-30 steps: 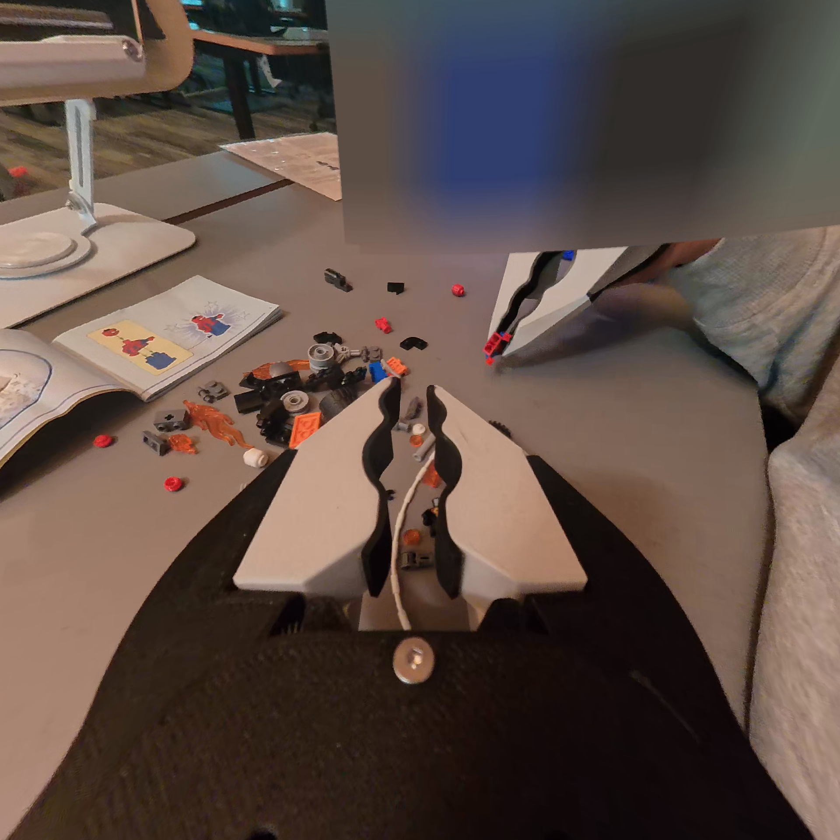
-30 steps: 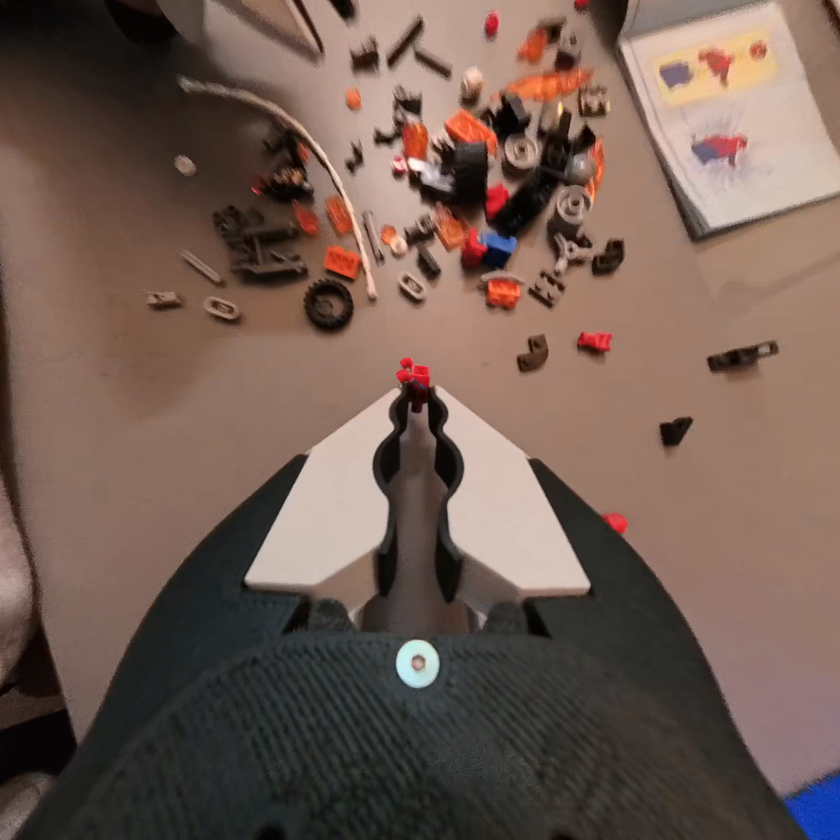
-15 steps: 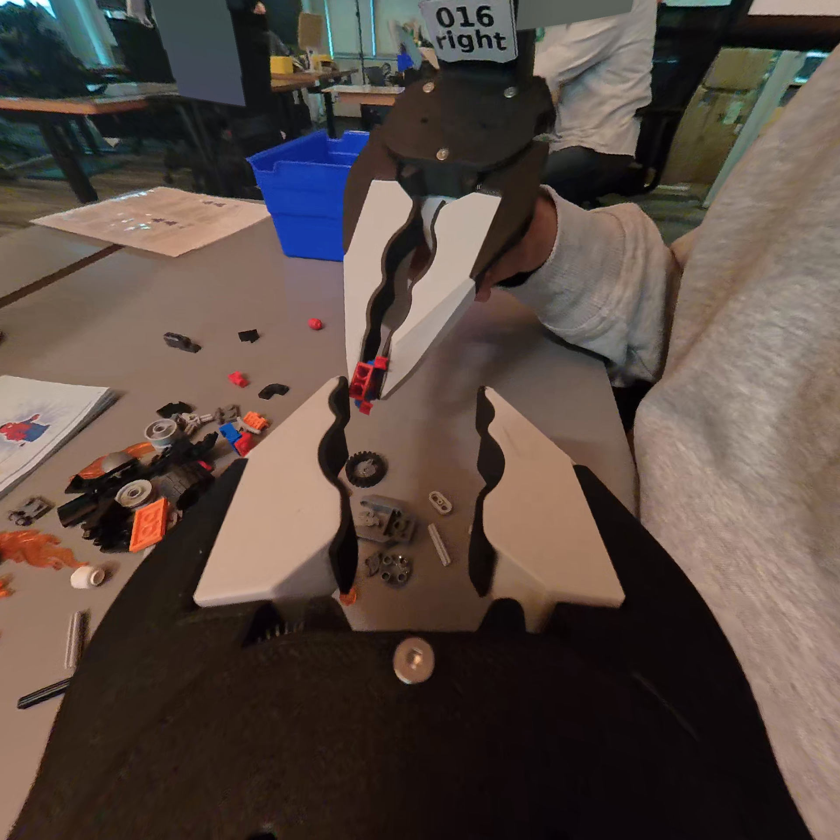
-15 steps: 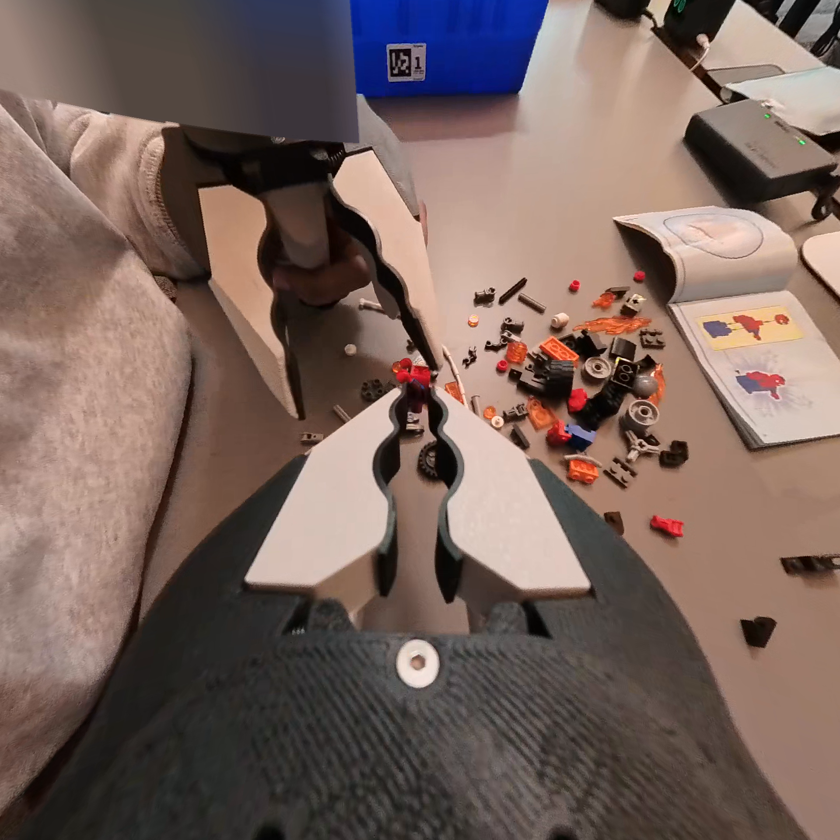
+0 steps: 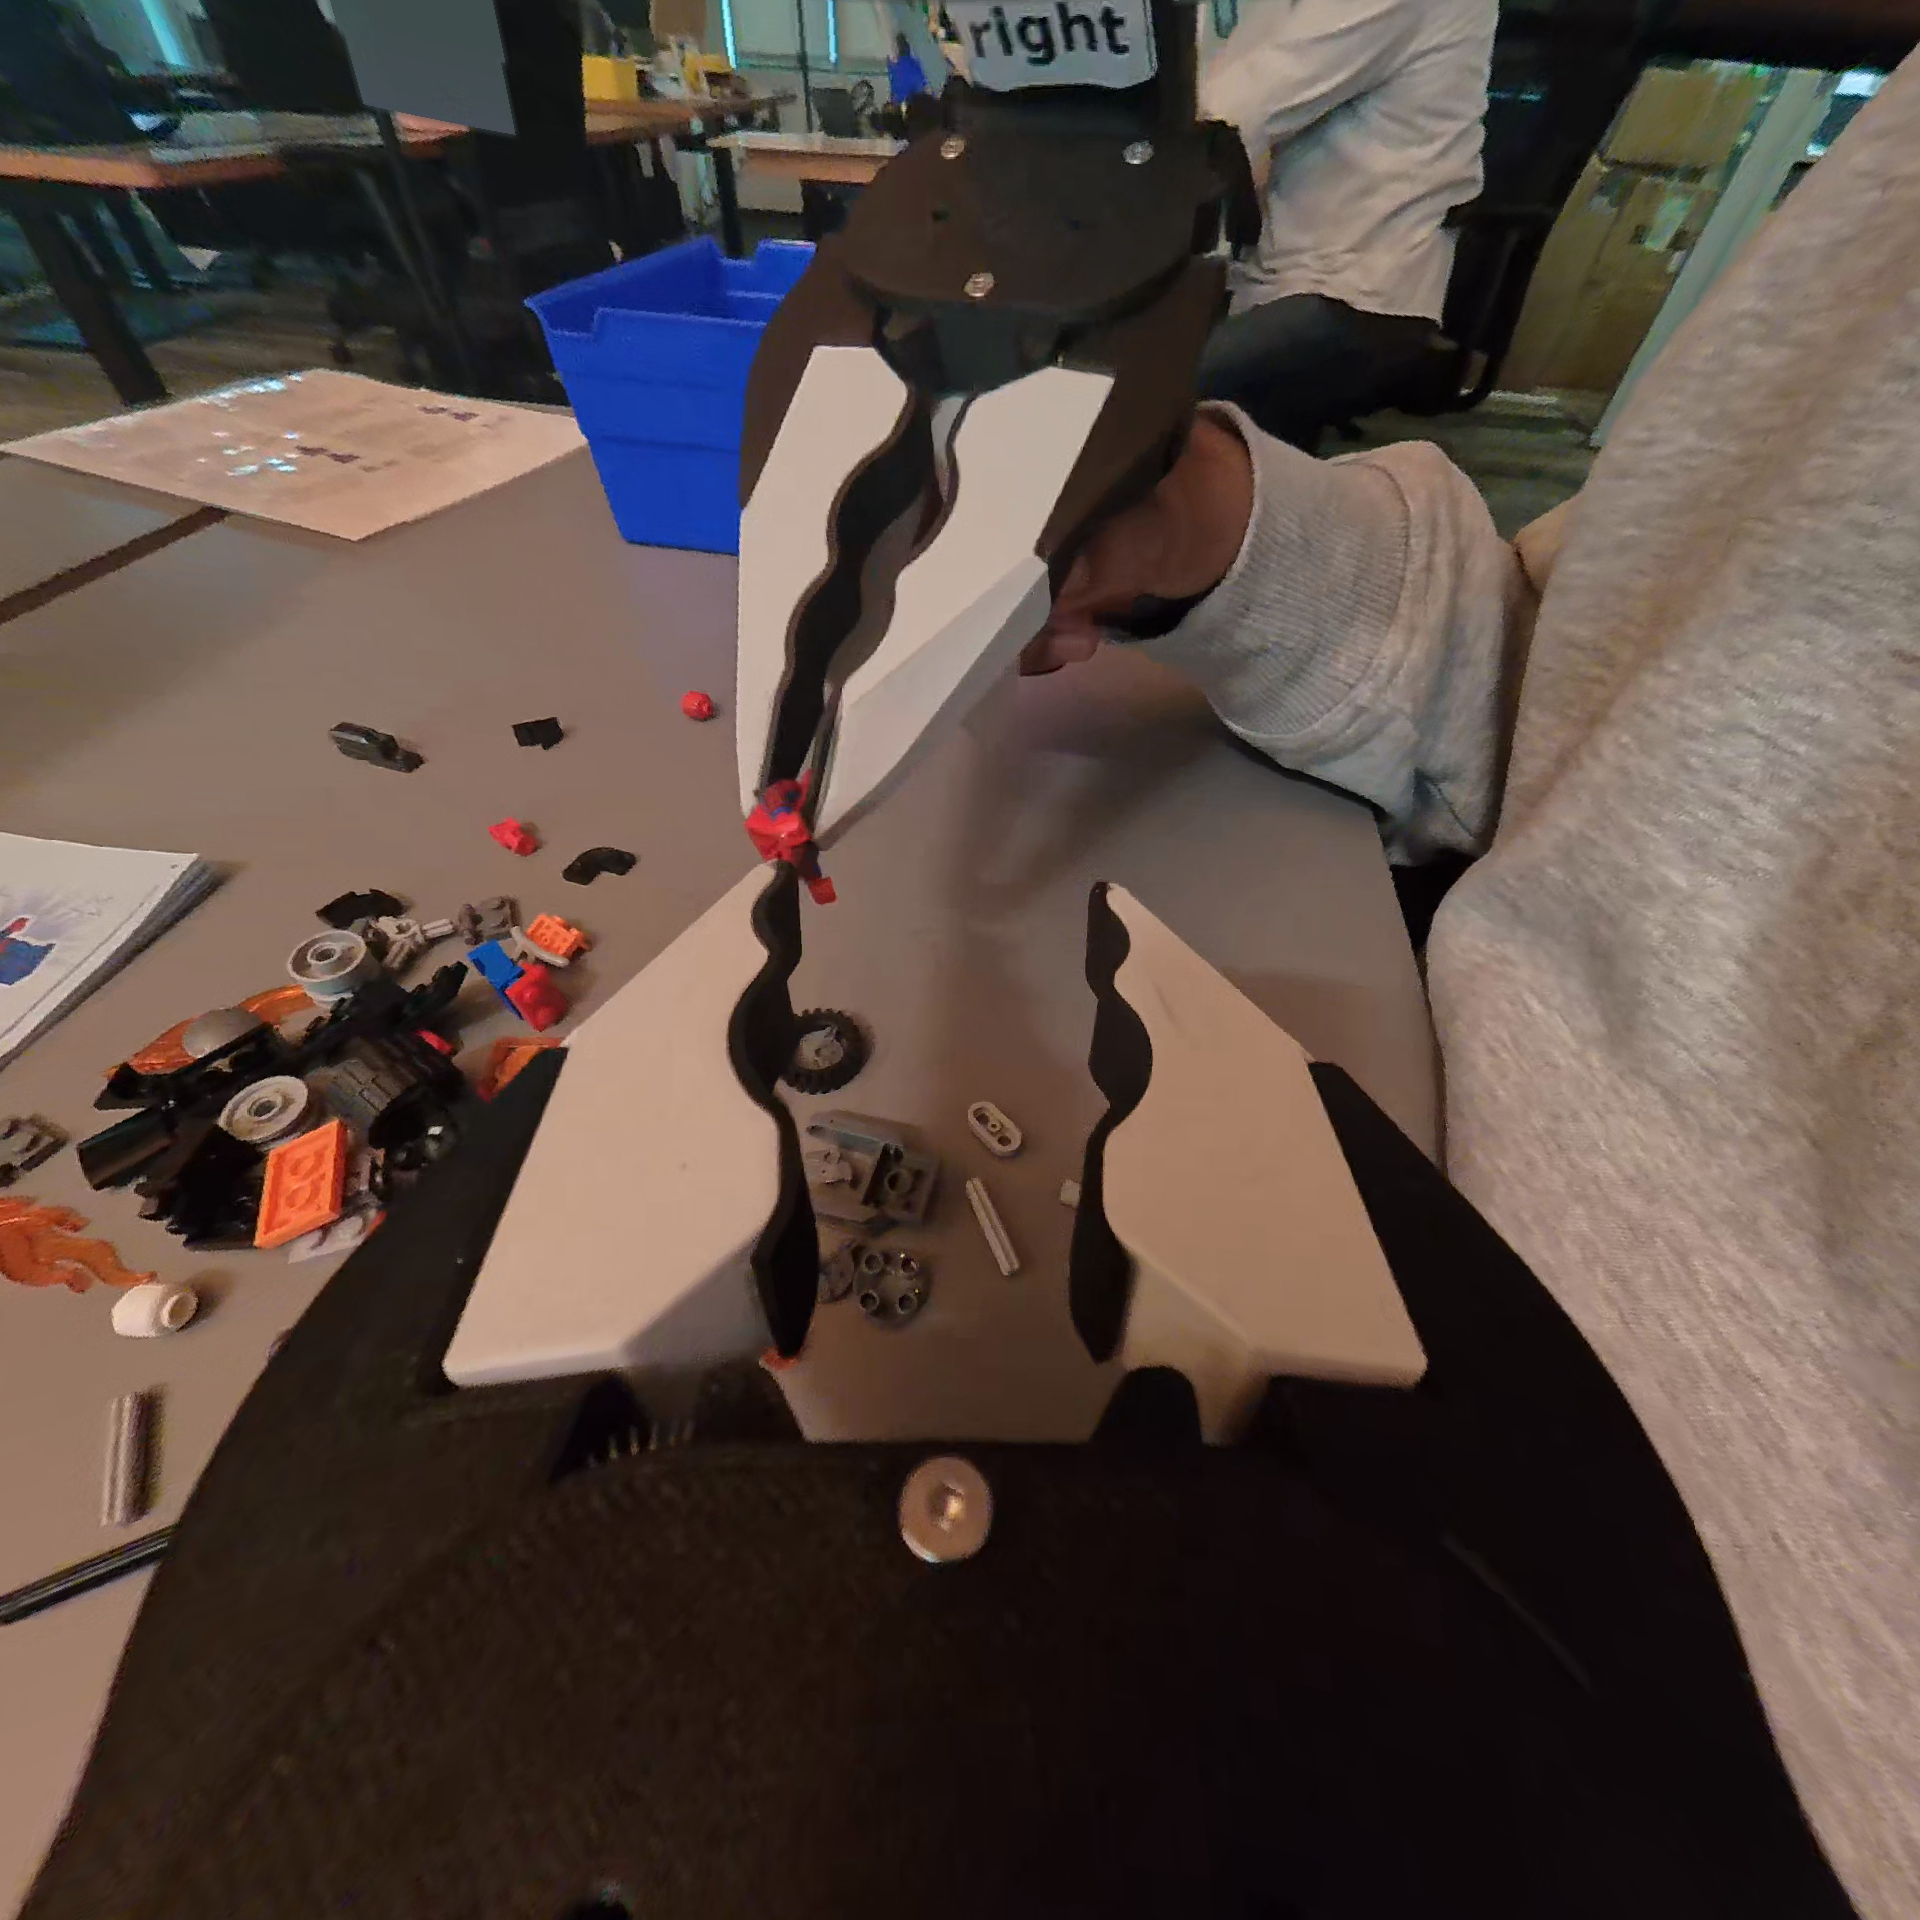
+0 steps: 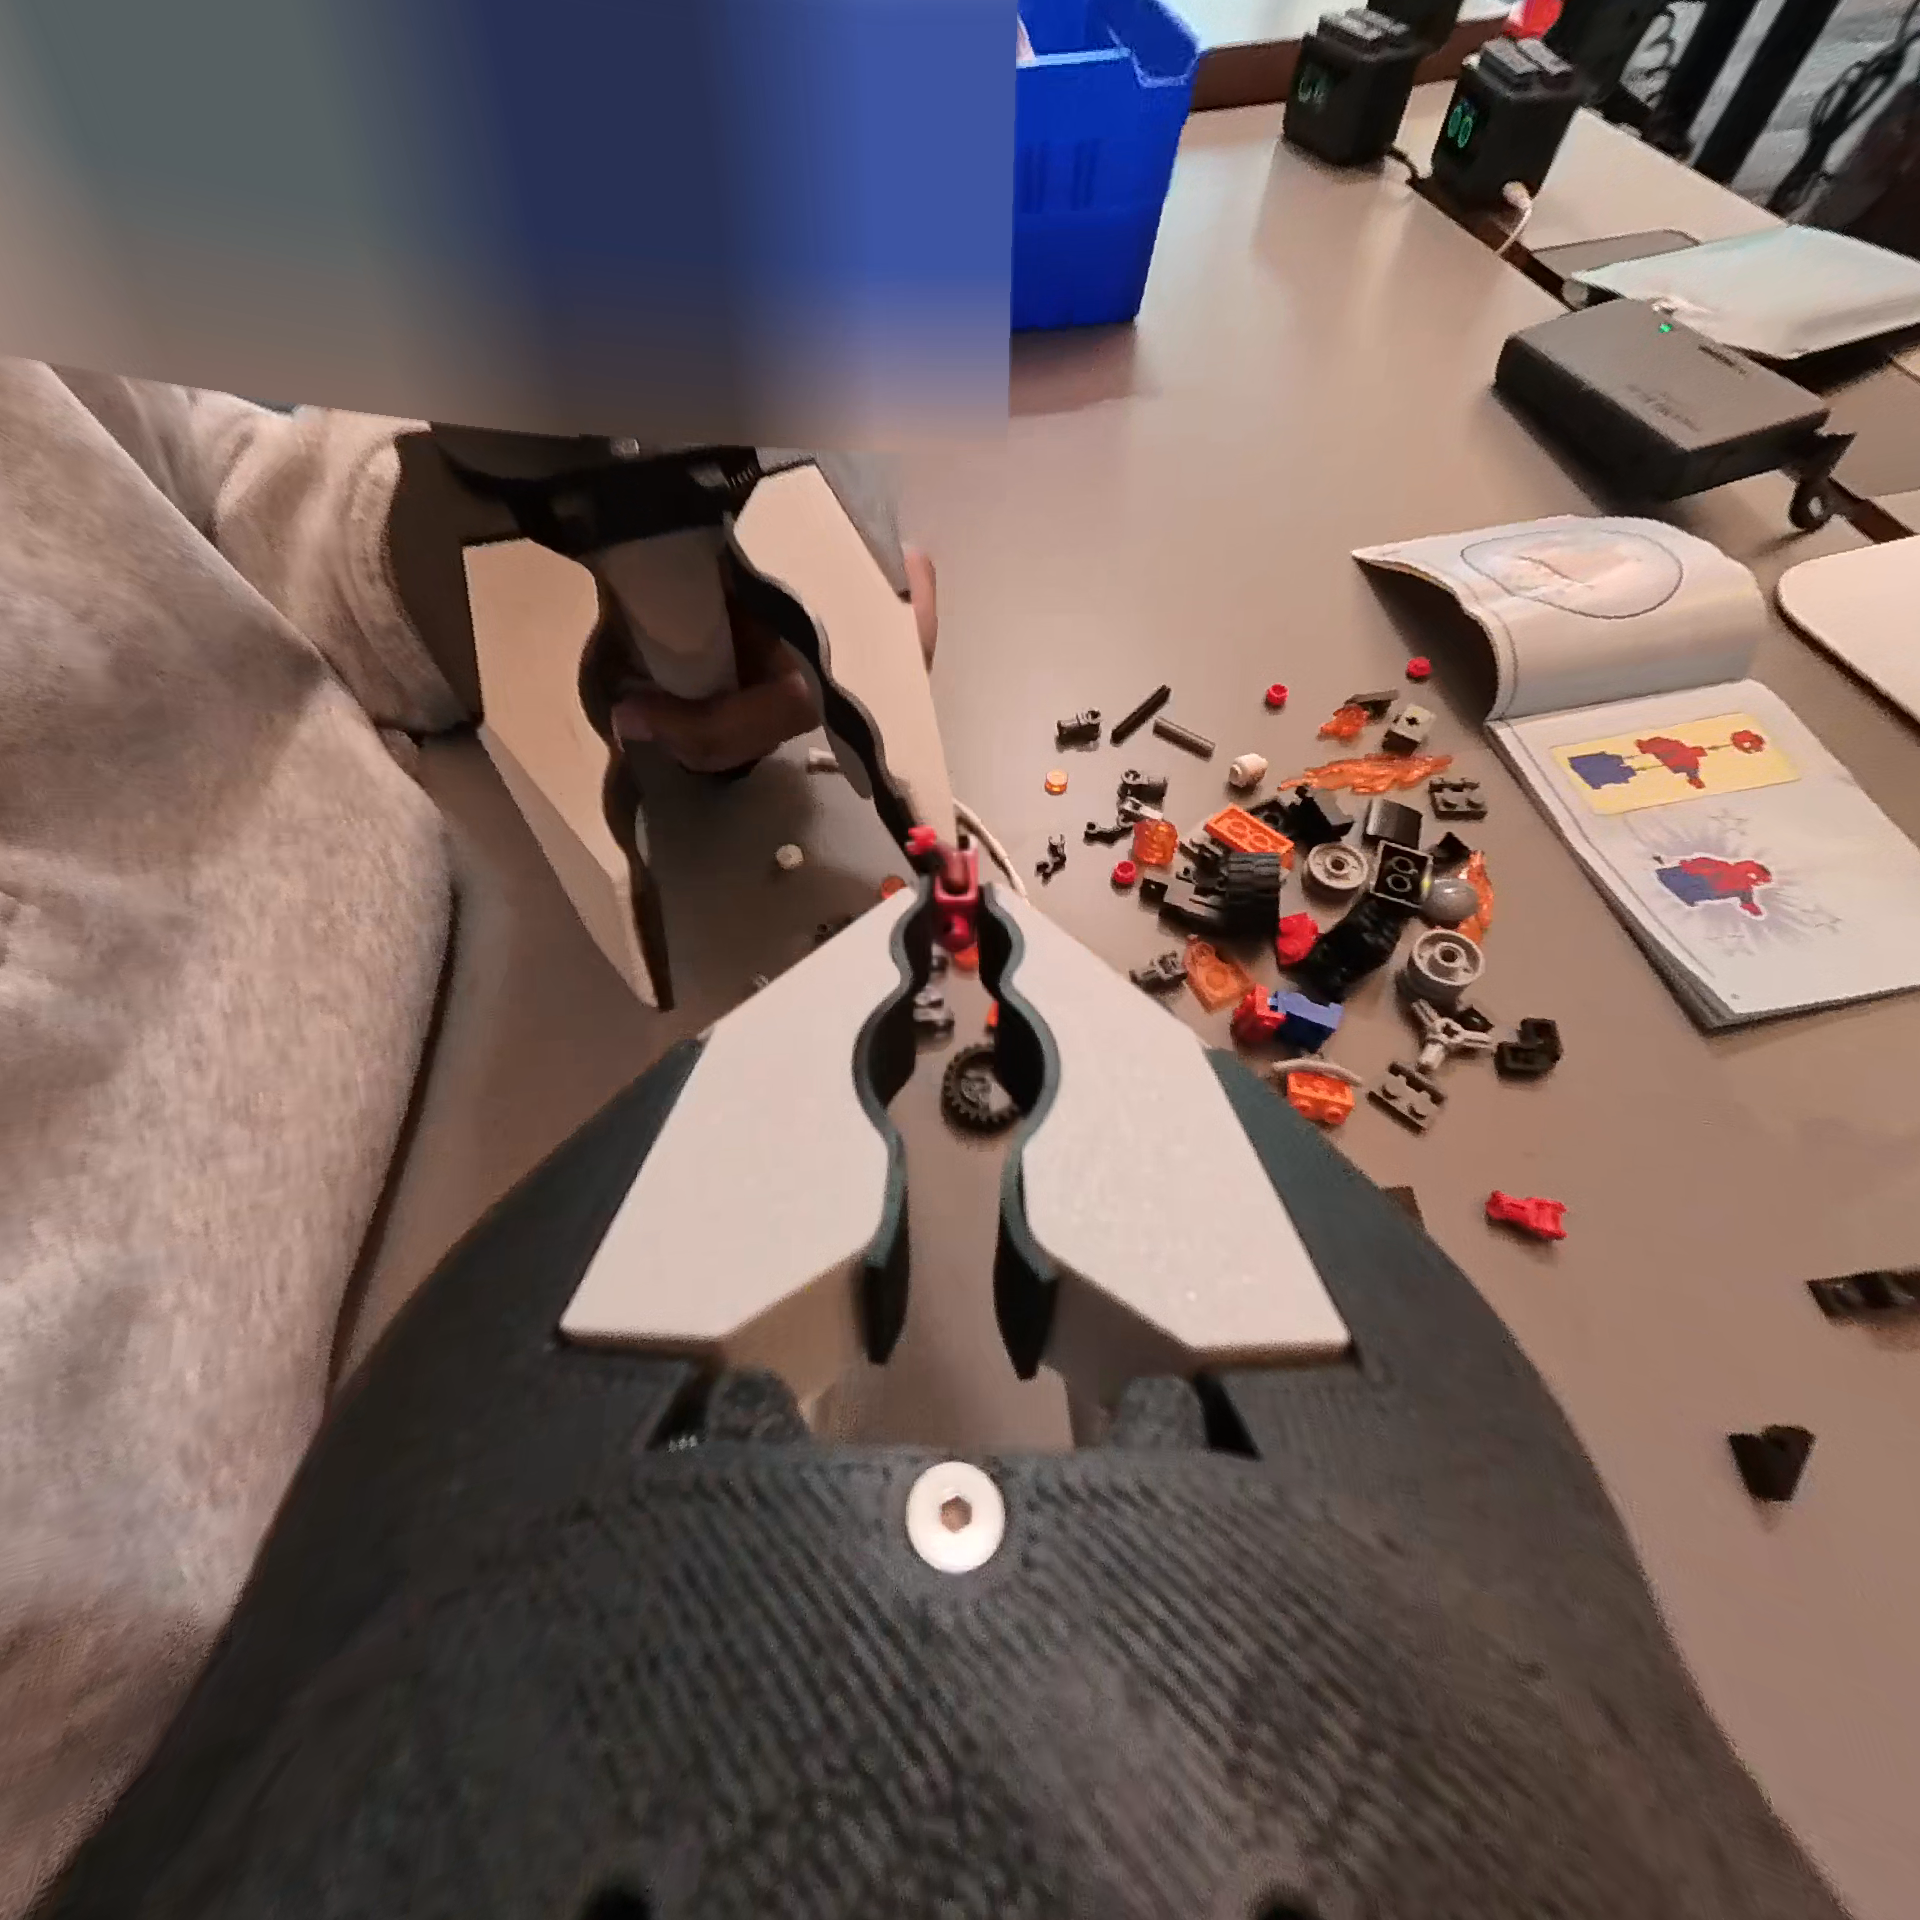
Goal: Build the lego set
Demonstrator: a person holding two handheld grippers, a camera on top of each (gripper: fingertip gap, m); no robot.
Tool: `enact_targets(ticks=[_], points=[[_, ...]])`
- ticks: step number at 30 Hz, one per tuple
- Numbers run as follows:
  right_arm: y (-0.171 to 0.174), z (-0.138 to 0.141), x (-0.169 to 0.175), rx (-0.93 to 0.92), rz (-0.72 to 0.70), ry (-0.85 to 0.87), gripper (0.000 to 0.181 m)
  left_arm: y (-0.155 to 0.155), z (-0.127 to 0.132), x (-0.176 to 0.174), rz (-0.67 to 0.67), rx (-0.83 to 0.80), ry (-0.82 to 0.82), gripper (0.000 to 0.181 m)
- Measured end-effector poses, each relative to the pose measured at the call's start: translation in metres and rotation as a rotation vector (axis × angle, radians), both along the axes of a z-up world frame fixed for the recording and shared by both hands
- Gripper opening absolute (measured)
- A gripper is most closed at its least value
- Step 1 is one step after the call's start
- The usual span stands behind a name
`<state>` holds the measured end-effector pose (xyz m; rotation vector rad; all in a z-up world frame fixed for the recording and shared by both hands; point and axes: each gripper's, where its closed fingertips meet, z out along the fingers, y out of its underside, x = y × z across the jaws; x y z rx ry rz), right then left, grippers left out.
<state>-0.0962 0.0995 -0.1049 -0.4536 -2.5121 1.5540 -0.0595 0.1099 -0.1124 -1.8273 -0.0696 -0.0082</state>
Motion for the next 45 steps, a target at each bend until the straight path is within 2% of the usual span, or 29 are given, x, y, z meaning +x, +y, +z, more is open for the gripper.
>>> enact_targets(ticks=[4,9,14,18,21,24,29,33,45], points=[[-0.003,0.004,0.001,-0.067,0.015,-0.033,0.006,0.001,-0.001,0.003,-0.013,-0.006,0.008,0.054],[-0.003,0.004,0.000,-0.066,0.013,-0.027,0.006,-0.001,0.000,0.002,-0.017,0.003,-0.011,0.053],[0.033,-0.018,-0.014,0.165,-0.098,0.002,0.006,-0.003,0.001,-0.005,0.017,0.006,-0.010,0.050],[0.067,-0.048,-0.018,0.341,-0.176,-0.096,0.007,-0.005,0.003,-0.008,0.024,0.020,-0.023,0.048],[0.081,-0.068,-0.018,0.421,-0.209,-0.174,0.007,-0.005,0.002,-0.009,0.031,0.015,-0.021,0.047],[0.085,-0.079,-0.021,0.478,-0.230,-0.176,0.007,-0.005,0.004,-0.008,0.030,0.022,-0.005,0.047],[0.078,-0.083,-0.022,0.486,-0.214,-0.156,0.009,-0.005,0.003,-0.007,0.026,0.017,-0.008,0.047],[0.083,-0.083,-0.024,0.492,-0.229,-0.150,0.023,-0.004,0.002,-0.007,0.025,0.012,-0.007,0.047],[0.096,-0.080,-0.022,0.470,-0.244,-0.184,0.017,-0.004,0.001,-0.008,0.028,0.008,-0.009,0.047]])
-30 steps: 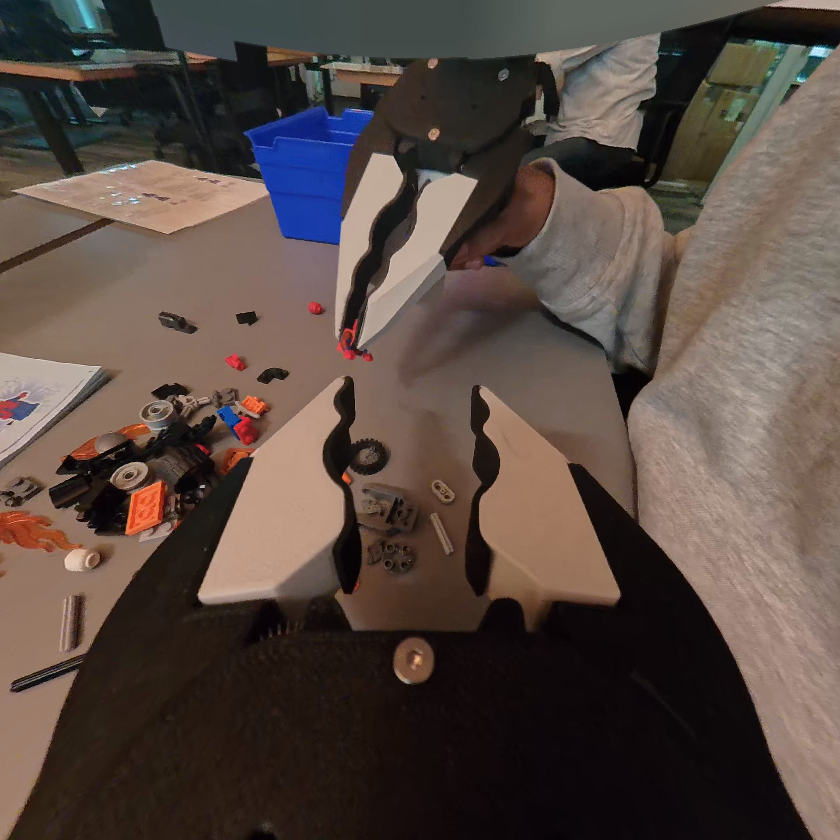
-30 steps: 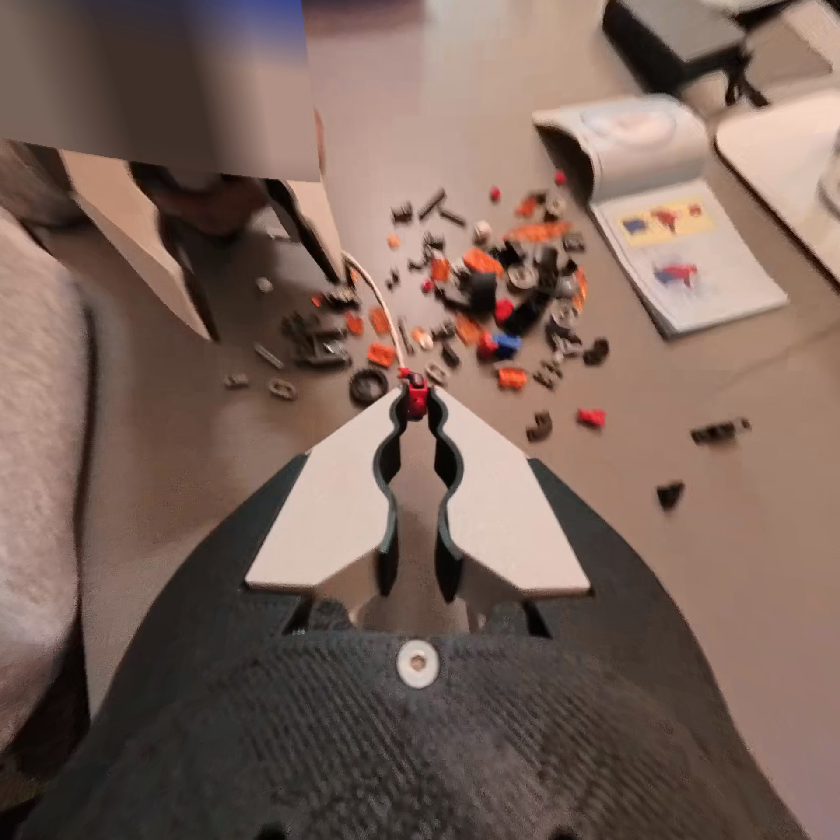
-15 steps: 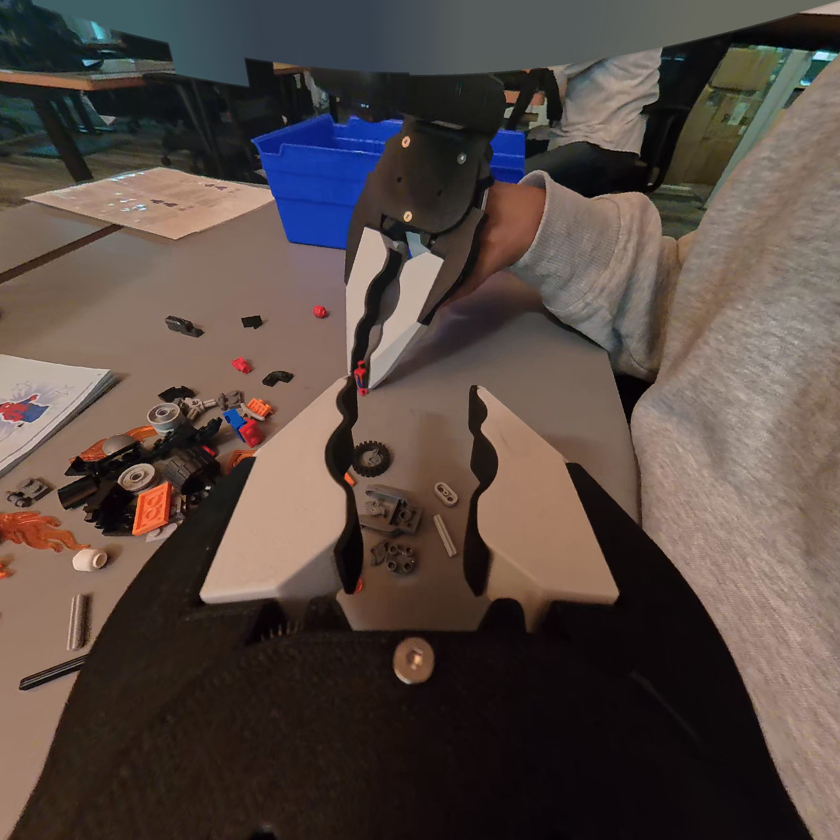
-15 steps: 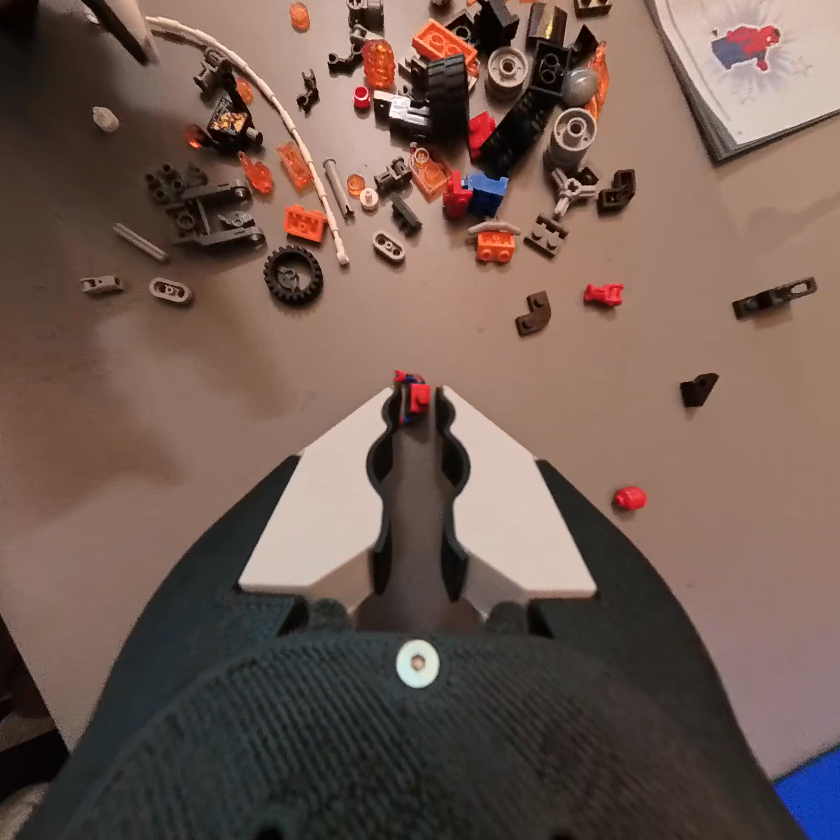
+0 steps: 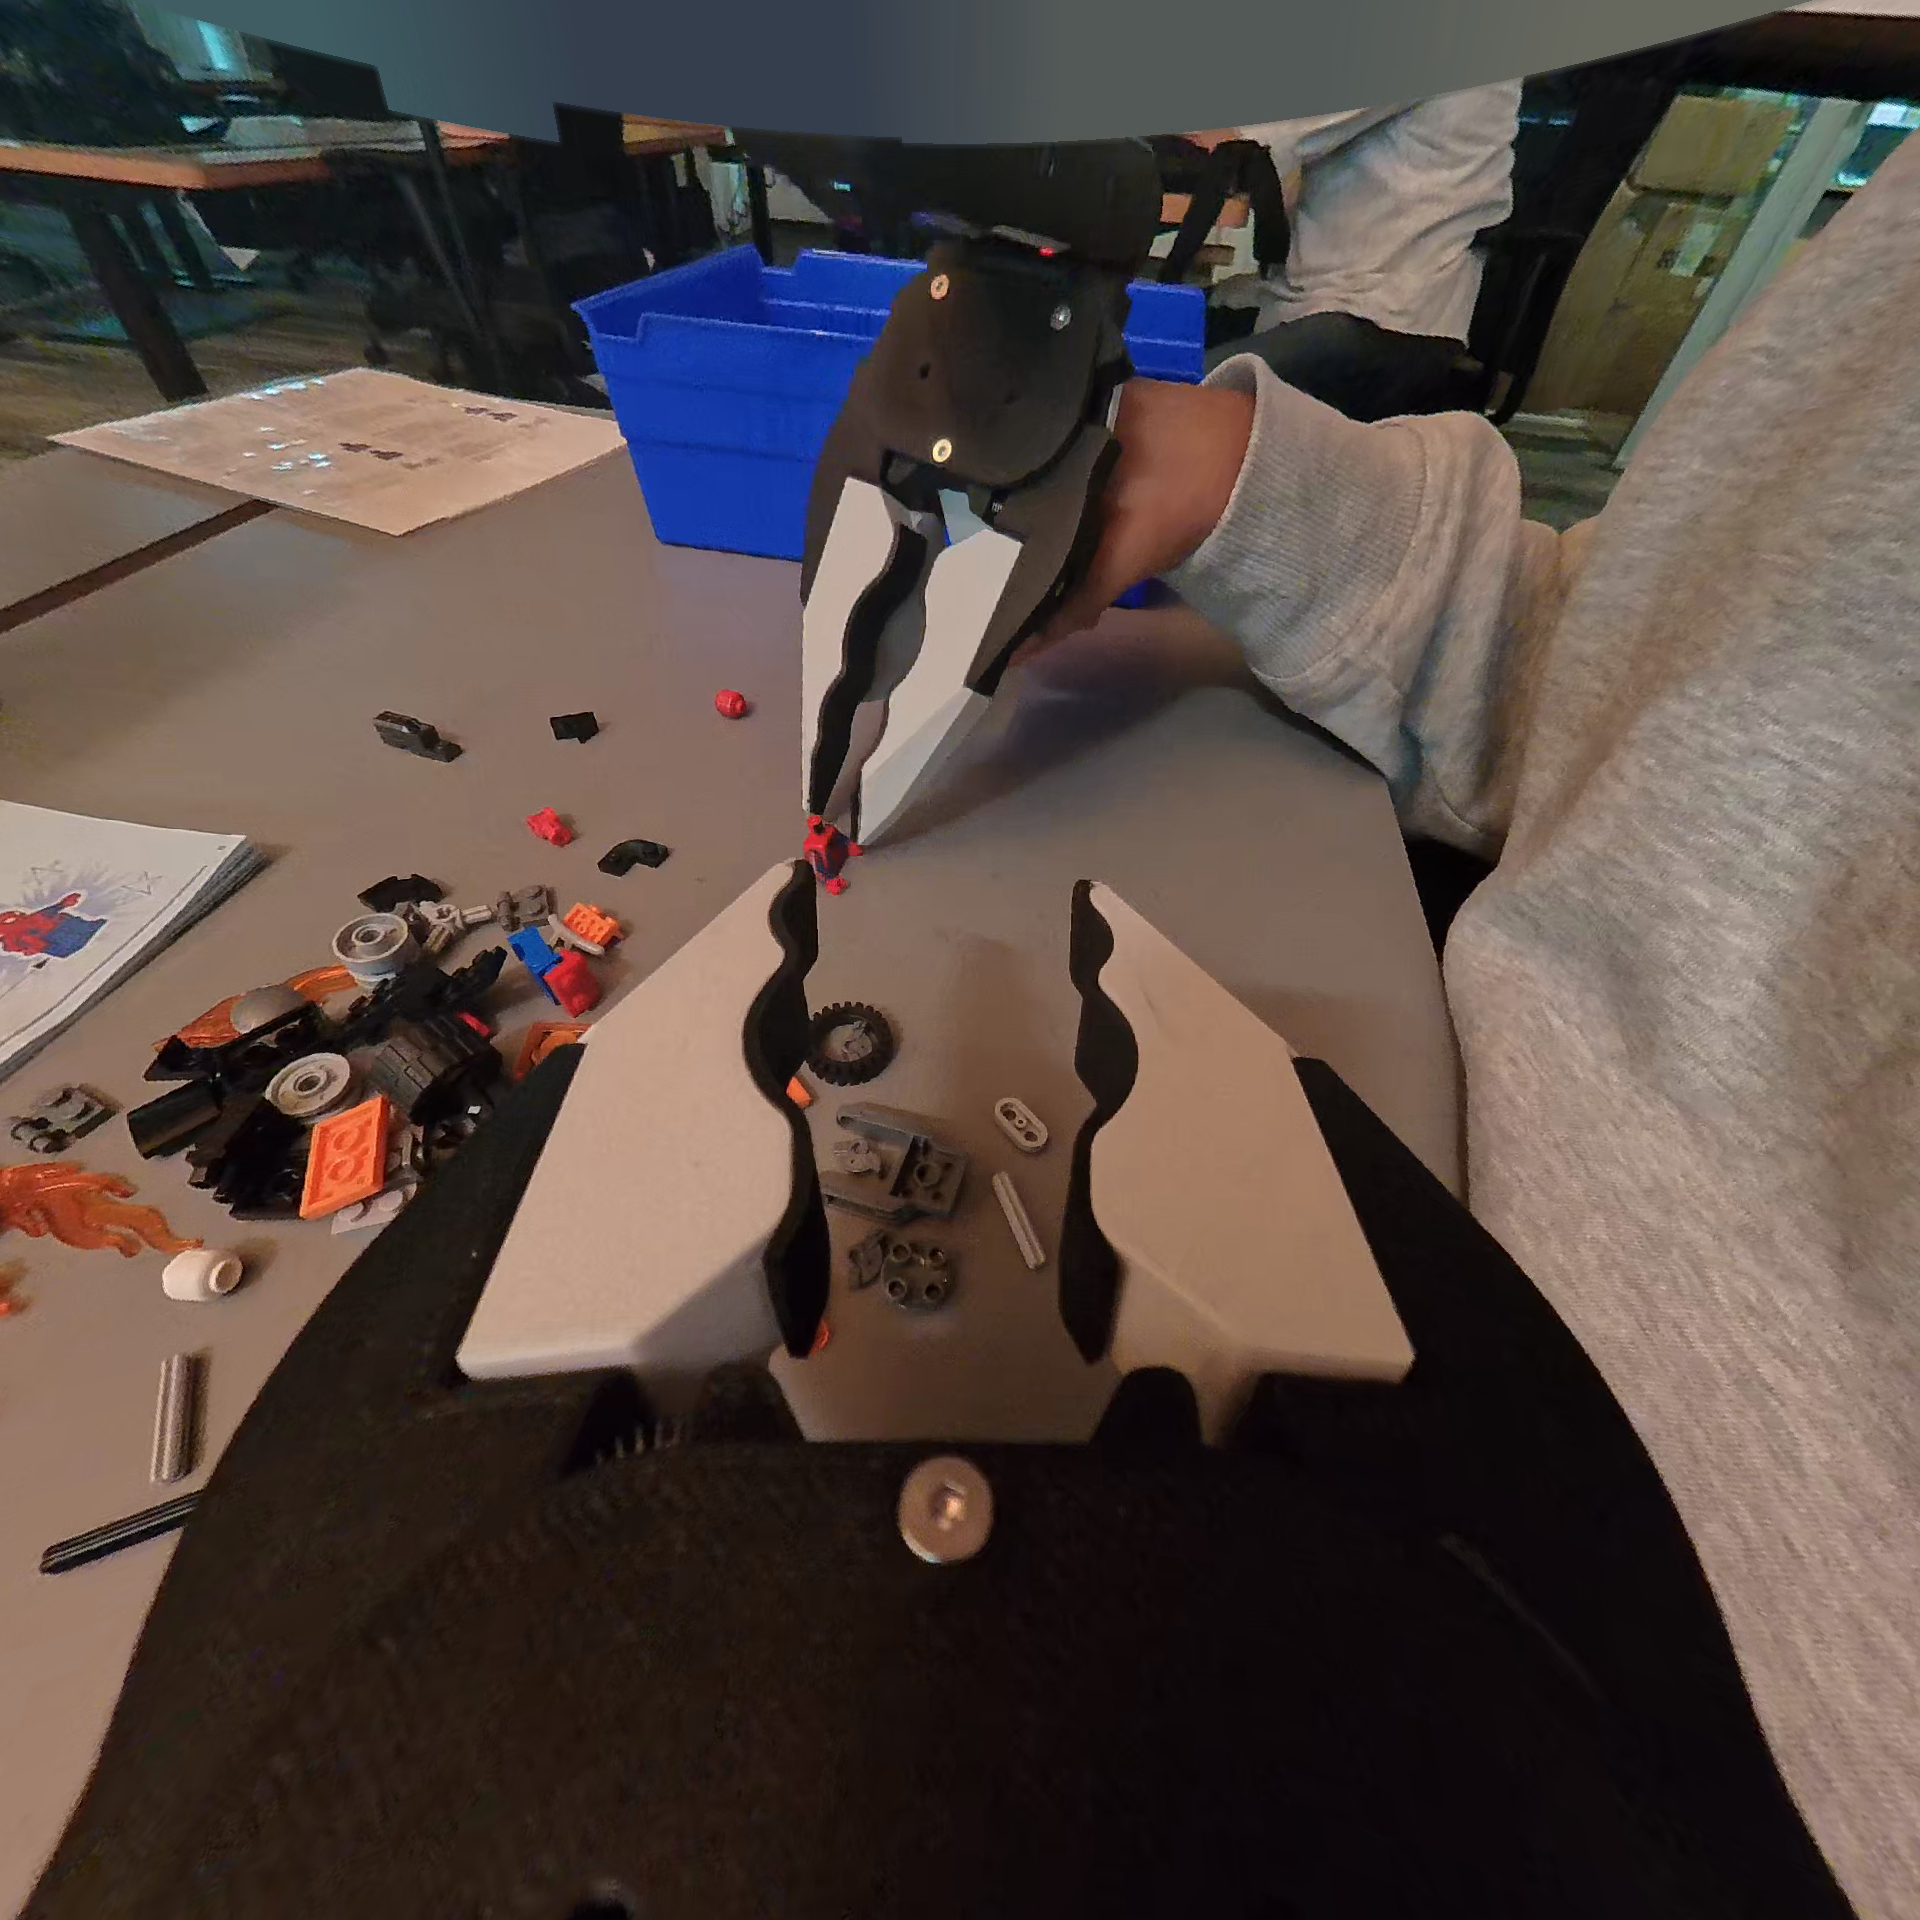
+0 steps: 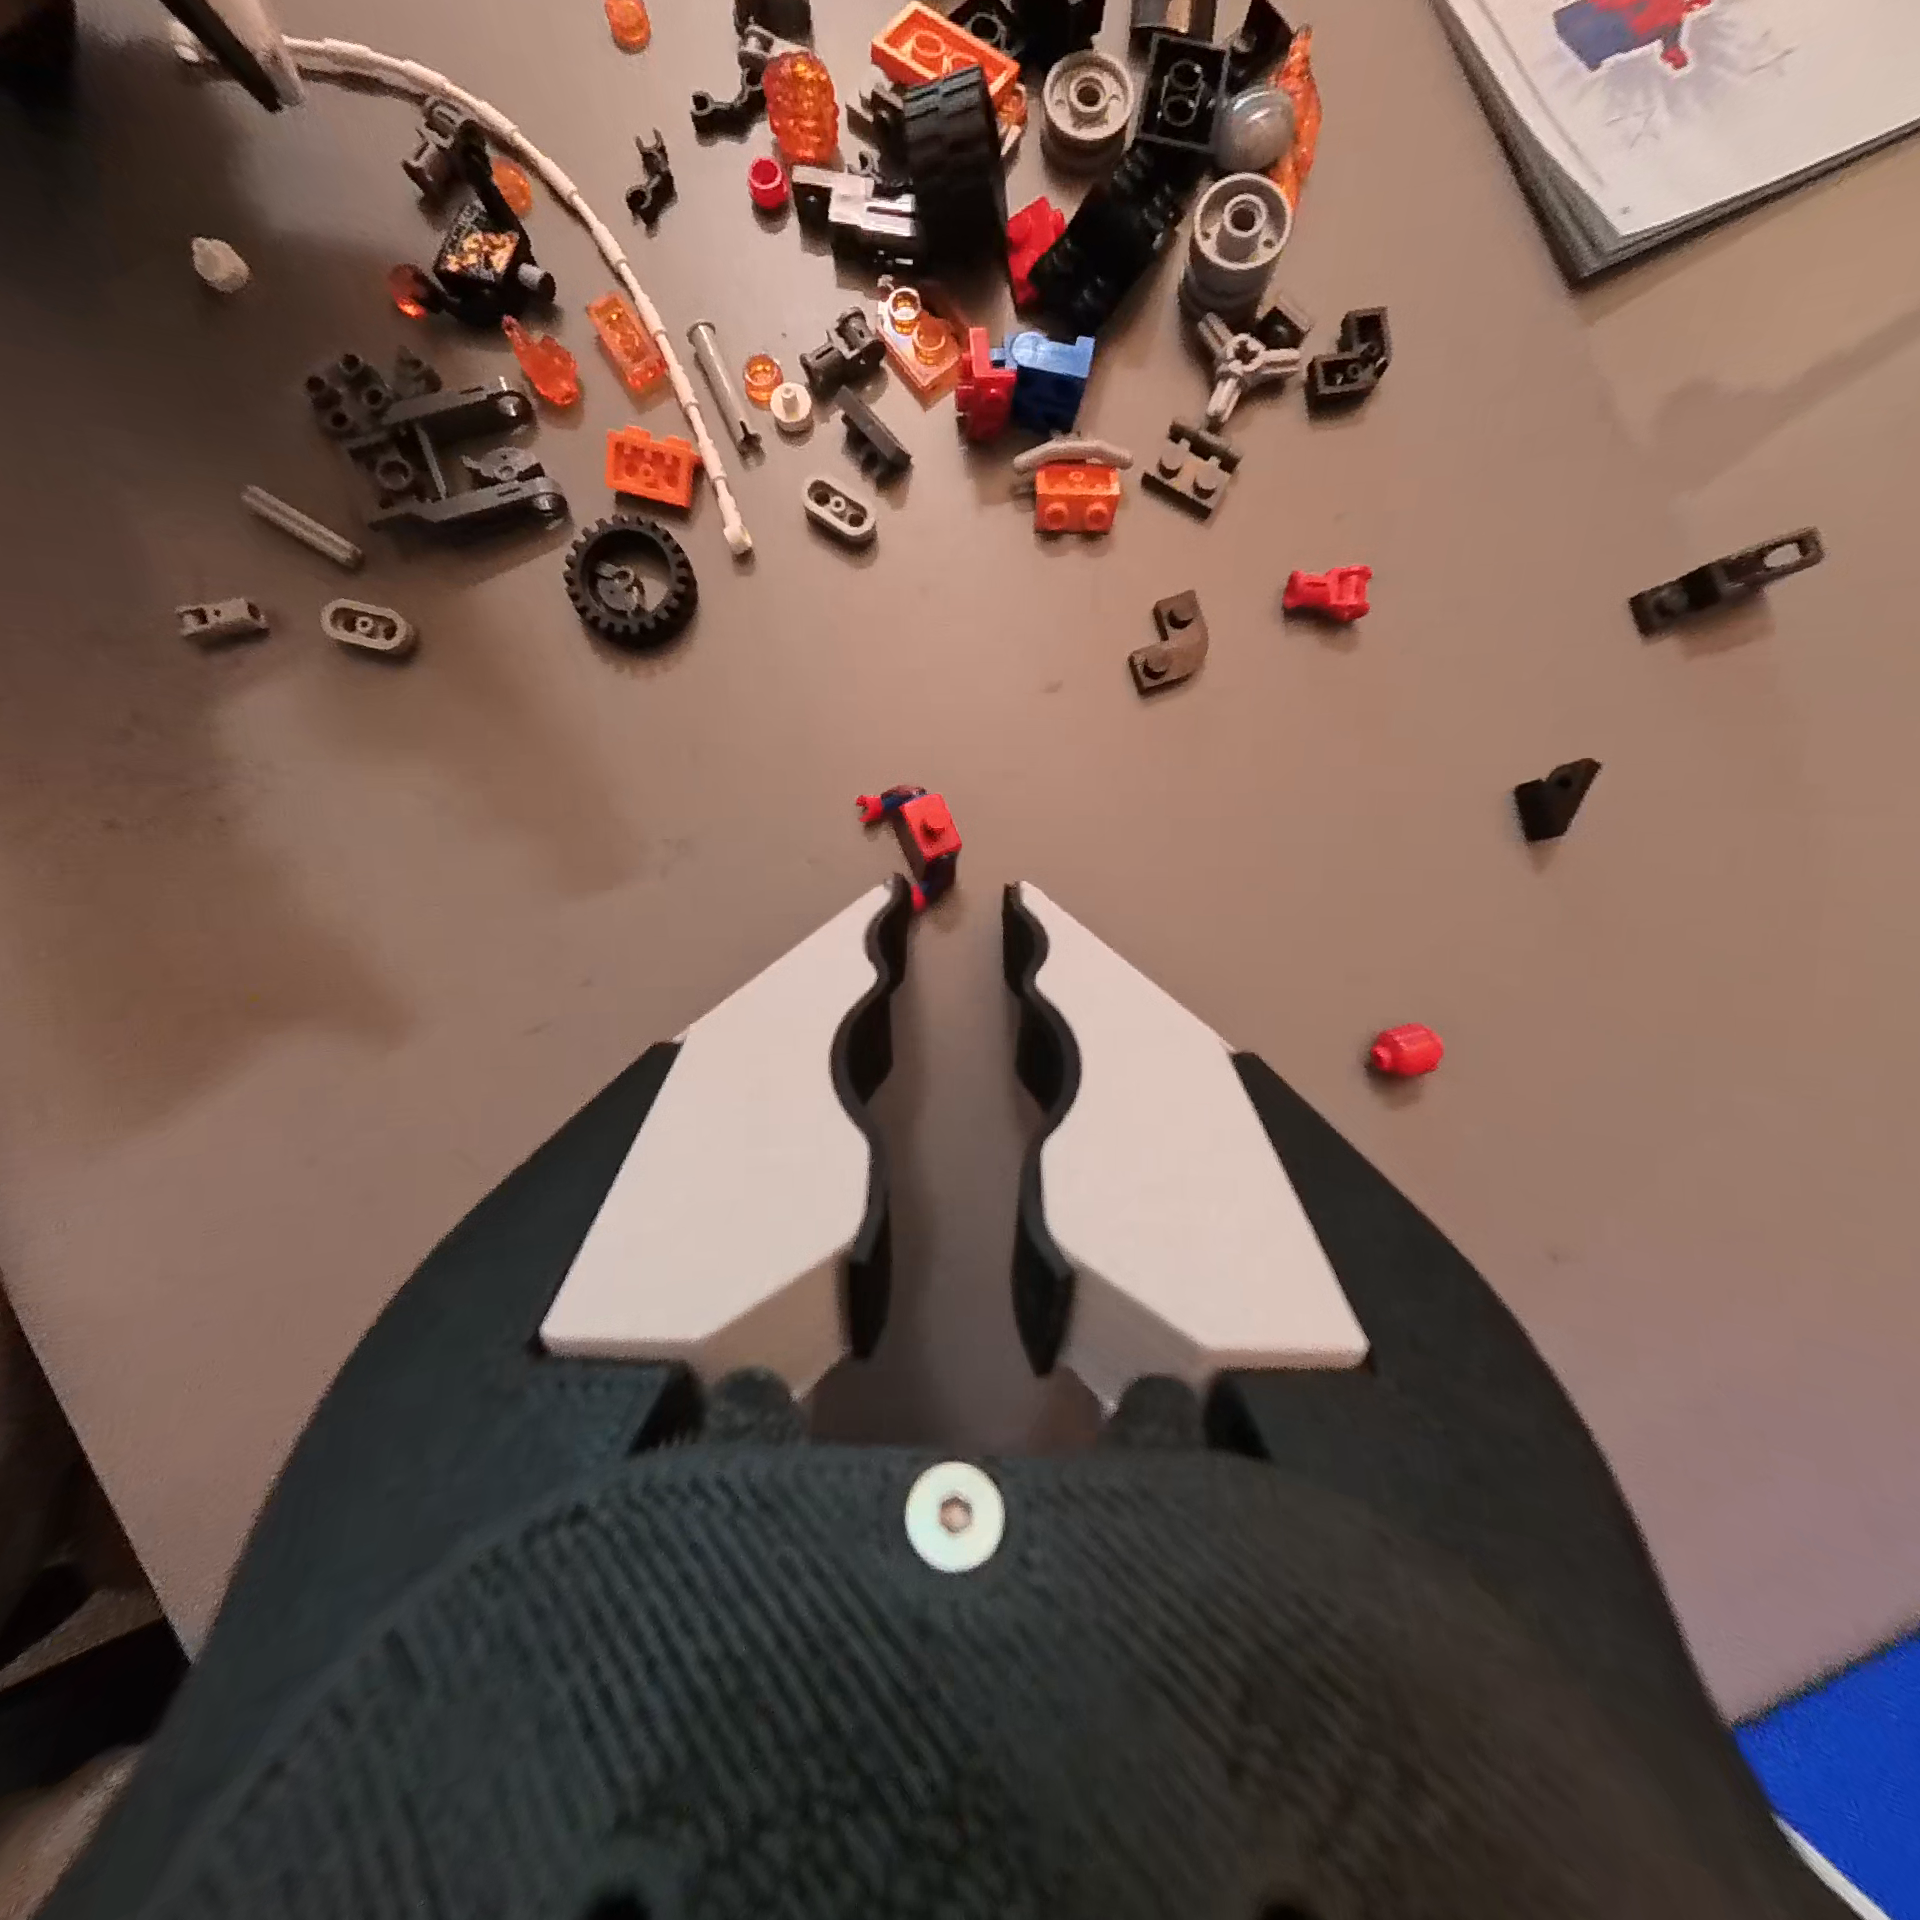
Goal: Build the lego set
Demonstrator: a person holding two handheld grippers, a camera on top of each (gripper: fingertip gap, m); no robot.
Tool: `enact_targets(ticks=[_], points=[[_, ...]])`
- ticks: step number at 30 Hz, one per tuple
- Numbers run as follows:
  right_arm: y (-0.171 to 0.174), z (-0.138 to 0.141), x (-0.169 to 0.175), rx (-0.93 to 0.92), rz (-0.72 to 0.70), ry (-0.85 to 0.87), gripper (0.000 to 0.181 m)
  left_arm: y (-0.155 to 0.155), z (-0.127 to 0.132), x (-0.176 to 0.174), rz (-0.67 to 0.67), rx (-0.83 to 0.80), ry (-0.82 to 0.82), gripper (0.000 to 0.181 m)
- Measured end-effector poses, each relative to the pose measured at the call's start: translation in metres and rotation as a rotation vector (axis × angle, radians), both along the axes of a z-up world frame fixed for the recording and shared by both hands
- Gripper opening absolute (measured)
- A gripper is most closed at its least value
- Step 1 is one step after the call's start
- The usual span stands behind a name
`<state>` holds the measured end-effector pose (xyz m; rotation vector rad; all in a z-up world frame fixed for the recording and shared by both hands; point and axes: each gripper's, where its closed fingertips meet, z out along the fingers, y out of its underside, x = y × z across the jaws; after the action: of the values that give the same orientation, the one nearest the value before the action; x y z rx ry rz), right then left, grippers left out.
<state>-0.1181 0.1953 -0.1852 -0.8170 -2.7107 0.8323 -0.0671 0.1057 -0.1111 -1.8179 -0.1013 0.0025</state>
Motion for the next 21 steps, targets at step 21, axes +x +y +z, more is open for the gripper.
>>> enact_targets(ticks=[21], points=[[0.054,0.029,-0.045,-0.027,-0.306,0.192,0.012,0.001,-0.001,-0.002,0.008,-0.001,-0.003,0.046]])
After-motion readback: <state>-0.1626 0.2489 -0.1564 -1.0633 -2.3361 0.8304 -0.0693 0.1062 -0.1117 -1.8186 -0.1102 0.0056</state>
